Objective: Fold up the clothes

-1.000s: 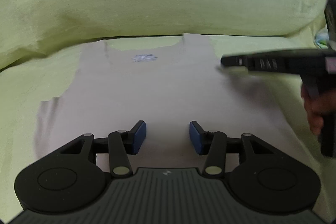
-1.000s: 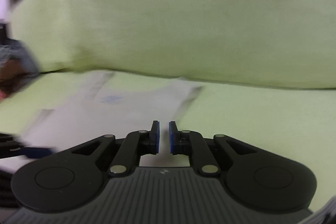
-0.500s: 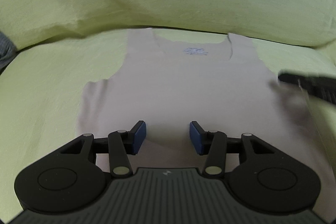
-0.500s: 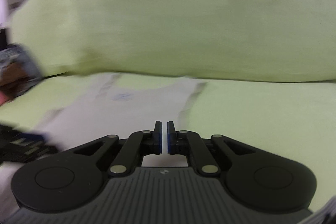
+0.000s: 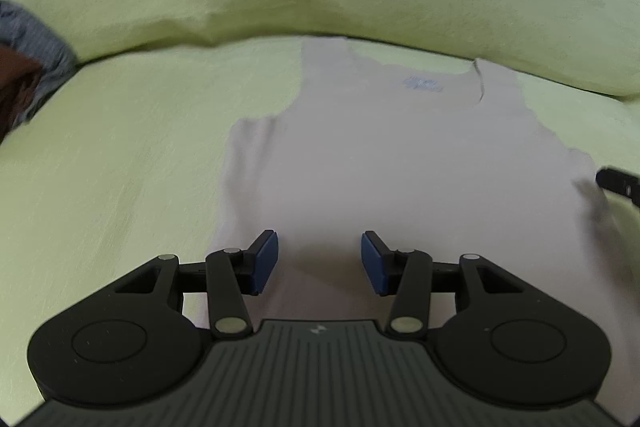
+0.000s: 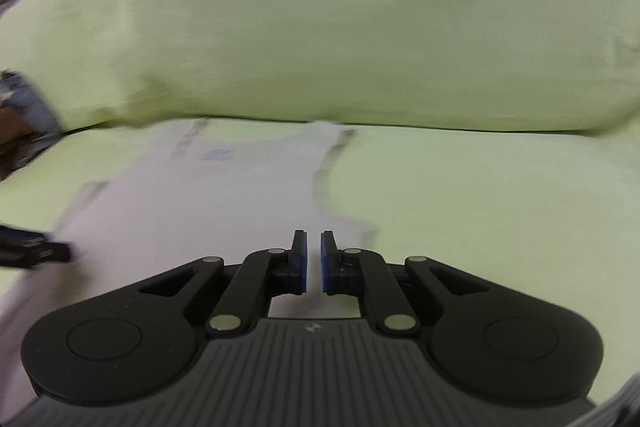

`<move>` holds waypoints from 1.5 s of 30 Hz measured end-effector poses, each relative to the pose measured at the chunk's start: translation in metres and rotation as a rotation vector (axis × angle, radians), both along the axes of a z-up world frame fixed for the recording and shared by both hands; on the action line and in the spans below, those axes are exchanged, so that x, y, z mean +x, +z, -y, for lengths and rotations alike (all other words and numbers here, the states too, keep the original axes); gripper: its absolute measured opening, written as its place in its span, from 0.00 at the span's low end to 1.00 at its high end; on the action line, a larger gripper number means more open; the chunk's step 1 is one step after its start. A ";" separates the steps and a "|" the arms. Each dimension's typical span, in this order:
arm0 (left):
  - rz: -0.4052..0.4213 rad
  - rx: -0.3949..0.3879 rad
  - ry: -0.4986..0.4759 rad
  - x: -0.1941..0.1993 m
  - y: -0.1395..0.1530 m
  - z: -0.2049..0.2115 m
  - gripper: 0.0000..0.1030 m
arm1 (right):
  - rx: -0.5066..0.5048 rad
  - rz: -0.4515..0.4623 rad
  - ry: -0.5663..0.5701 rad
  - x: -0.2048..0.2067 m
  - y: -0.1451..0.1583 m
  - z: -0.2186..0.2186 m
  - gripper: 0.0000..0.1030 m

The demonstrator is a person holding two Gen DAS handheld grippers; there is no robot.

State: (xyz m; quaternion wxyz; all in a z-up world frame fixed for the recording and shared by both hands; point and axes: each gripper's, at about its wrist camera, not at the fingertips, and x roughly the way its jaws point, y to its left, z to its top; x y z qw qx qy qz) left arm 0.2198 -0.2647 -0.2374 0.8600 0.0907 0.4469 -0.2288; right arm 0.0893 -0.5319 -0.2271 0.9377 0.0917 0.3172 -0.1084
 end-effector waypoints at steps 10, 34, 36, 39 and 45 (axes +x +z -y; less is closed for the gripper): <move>-0.019 0.029 0.061 -0.044 0.002 -0.080 0.54 | -0.011 -0.056 -0.279 -0.077 -0.002 -0.018 0.15; 0.140 -0.060 0.005 -0.223 0.100 -0.145 0.74 | -0.055 0.011 -0.301 -0.221 0.091 -0.235 0.90; 0.149 -0.066 0.017 -0.231 0.104 -0.153 0.74 | -0.075 0.014 -0.287 -0.226 0.096 -0.246 0.98; 0.171 -0.074 0.038 -0.244 0.111 -0.167 0.74 | -0.088 0.026 -0.272 -0.236 0.106 -0.259 0.98; 0.221 -0.080 0.063 -0.259 0.126 -0.185 0.74 | -0.092 0.038 -0.284 -0.243 0.119 -0.270 0.99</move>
